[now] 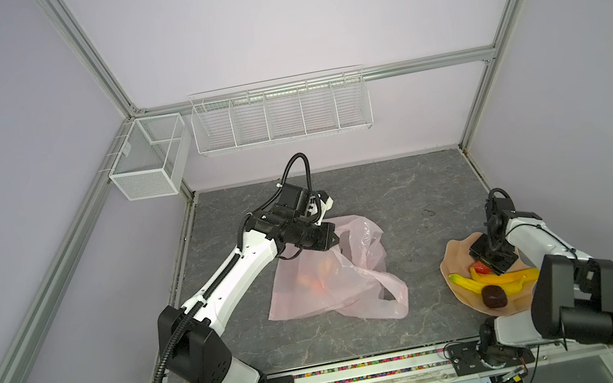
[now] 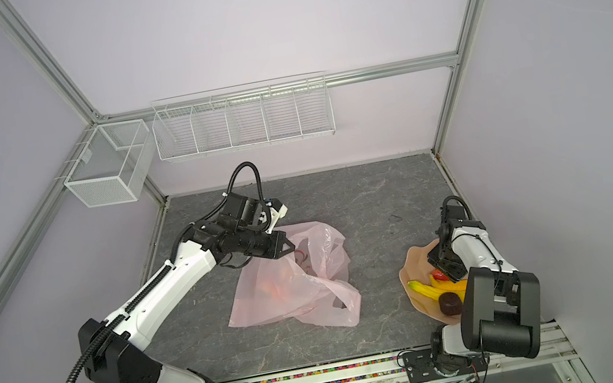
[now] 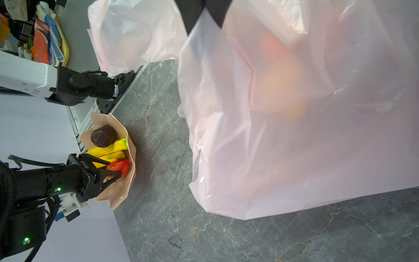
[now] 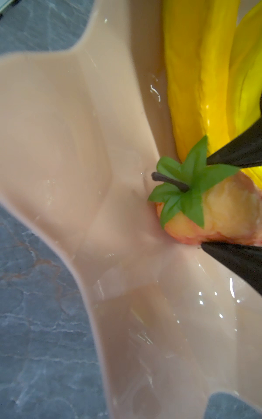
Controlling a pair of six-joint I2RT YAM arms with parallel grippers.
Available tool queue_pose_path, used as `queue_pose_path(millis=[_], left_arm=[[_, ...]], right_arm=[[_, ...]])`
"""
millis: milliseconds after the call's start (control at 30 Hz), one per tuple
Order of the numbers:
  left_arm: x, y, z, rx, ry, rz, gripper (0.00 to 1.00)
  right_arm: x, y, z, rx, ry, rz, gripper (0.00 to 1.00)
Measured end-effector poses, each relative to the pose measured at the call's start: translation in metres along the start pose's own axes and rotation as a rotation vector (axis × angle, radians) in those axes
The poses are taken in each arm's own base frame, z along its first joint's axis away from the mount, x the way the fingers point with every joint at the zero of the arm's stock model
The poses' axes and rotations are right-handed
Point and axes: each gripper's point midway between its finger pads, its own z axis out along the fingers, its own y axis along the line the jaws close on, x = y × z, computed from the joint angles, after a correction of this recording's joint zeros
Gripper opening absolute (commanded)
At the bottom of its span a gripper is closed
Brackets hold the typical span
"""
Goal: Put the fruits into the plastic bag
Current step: 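Lower the right gripper onto the red strawberry in the bowl and close, then lift the red strawberry with the right gripper toward the bag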
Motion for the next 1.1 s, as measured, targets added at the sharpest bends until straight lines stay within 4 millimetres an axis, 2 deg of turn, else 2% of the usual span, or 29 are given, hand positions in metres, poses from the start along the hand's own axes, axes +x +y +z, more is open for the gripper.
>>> queue_pose_path(millis=[167,400,567,667,867,1100], left_arm=[[0.0,0.0,0.0,0.0,0.0,0.0,0.0],[0.0,0.0,0.0,0.0,0.0,0.003,0.0],[0.0,0.0,0.0,0.0,0.0,0.004,0.0],[0.0,0.0,0.0,0.0,0.0,0.004,0.0],[0.0,0.0,0.0,0.001,0.001,0.007,0.0],[0.0,0.0,0.0,0.001,0.001,0.007,0.0]], right_arm=[[-0.003,0.003,-0.015,-0.043,-0.033,-0.004,0.42],[-0.014,0.015,-0.057,-0.155,-0.123,-0.005,0.39],[-0.011,0.024,-0.08,-0.265,-0.151,-0.012,0.38],[-0.005,0.043,-0.093,-0.405,-0.149,-0.037,0.38],[0.026,0.103,-0.113,-0.683,-0.053,-0.186,0.38],[0.068,0.154,-0.127,-0.852,0.085,-0.33,0.36]])
